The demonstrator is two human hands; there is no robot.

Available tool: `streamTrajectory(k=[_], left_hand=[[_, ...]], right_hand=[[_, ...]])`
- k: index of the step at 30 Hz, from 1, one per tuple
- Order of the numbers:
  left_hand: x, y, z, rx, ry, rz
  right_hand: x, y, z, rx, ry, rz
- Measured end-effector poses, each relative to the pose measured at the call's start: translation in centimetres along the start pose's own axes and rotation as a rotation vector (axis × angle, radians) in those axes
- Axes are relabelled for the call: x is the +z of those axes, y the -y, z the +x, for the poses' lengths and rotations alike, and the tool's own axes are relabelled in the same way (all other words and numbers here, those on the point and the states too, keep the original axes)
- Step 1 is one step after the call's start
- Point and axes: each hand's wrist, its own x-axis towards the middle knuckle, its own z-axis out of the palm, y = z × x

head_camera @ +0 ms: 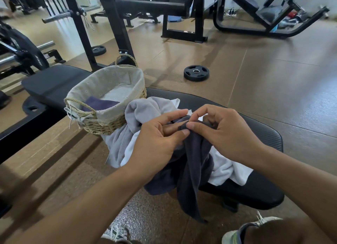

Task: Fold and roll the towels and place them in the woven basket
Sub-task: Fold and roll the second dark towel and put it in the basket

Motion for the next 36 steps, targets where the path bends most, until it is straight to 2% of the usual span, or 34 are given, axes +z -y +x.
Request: streamTrajectory(k=[14, 20, 23, 26, 31, 36], left_hand=[[-0.6, -0.3, 0.0, 0.063, 0.048, 0.161], [-1.7, -1.2, 0.2, 0.066, 0.098, 0.227], [-3.3, -1.5, 0.8, 0.116, -0.003, 0.366], [-4.7, -1.3, 1.5, 0.158, -0.172, 0.443], [-7.6, -1.2, 2.7, 0.153, -0.405, 0.437], [-9.2, -1.1, 2.9, 0.103, -0.527, 0.380]], right_hand=[[-0.2, 0.4, -0.3, 0.011, -0.023, -0.090], [-1.2, 0.7, 0.0, -0.007, 0.058, -0.180], [-1.5, 0.6, -0.2, -0.088, 0.150, -0.289], [-1.2, 0.9, -0.7, -0.202, 0.186, -0.306], [-0.9, 3.1, -1.5, -0.395, 0.230, -0.270], [-1.3, 4.7, -2.2, -0.440, 0.327, -0.192]])
